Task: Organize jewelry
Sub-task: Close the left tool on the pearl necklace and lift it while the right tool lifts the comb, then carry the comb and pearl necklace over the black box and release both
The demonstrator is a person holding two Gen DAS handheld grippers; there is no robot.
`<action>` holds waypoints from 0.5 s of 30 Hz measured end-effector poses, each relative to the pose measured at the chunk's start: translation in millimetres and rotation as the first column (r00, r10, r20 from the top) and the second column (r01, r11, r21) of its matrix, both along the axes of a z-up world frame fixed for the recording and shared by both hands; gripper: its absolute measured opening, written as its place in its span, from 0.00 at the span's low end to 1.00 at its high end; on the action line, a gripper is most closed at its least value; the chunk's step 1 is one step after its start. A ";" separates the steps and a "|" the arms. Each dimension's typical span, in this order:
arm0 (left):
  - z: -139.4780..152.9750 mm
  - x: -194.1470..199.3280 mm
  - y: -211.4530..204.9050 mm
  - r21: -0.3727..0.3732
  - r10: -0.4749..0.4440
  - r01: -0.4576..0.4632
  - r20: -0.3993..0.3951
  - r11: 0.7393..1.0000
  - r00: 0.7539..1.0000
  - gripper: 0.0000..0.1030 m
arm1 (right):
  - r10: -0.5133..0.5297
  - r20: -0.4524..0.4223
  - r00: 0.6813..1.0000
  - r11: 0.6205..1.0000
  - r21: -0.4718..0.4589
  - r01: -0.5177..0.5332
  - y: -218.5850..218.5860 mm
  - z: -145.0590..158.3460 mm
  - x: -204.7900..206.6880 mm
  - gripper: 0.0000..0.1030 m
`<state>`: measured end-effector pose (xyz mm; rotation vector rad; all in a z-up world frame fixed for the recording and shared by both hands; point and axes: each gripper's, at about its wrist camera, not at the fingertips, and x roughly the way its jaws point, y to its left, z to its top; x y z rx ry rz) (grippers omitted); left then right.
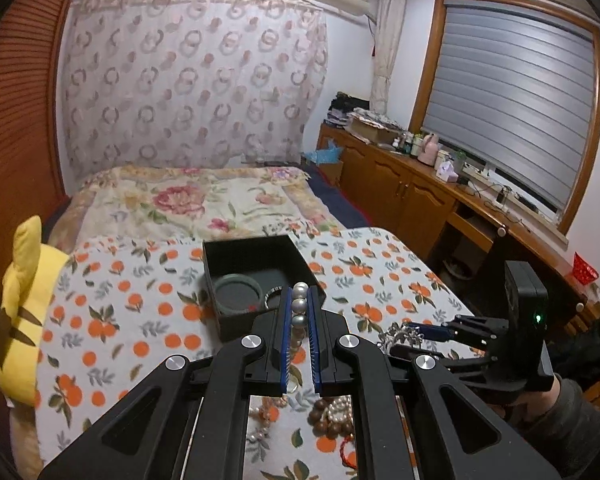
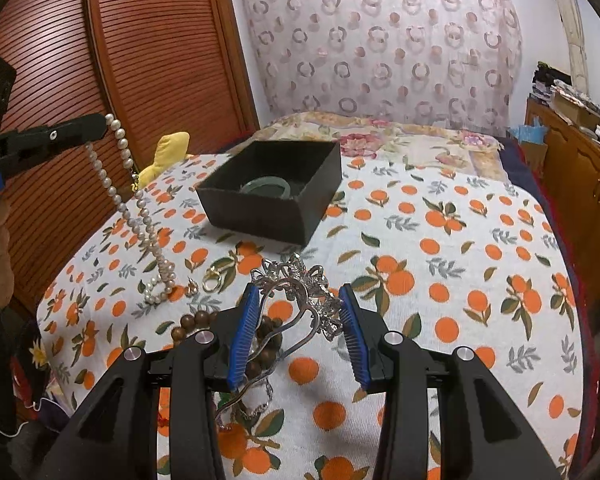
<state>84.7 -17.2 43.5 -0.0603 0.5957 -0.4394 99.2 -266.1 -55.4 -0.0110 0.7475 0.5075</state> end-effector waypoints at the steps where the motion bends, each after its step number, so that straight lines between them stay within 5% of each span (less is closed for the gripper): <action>1: 4.3 1.9 0.6 0.002 0.005 -0.005 0.007 1.000 1.000 0.06 | 0.002 0.007 1.000 1.000 0.000 -0.002 1.0 3.2 0.8 0.42; 15: 66.3 31.2 3.3 0.037 0.055 -0.059 0.114 0.998 0.992 0.06 | 0.044 0.092 0.995 0.999 0.021 -0.046 21.9 47.8 23.5 0.42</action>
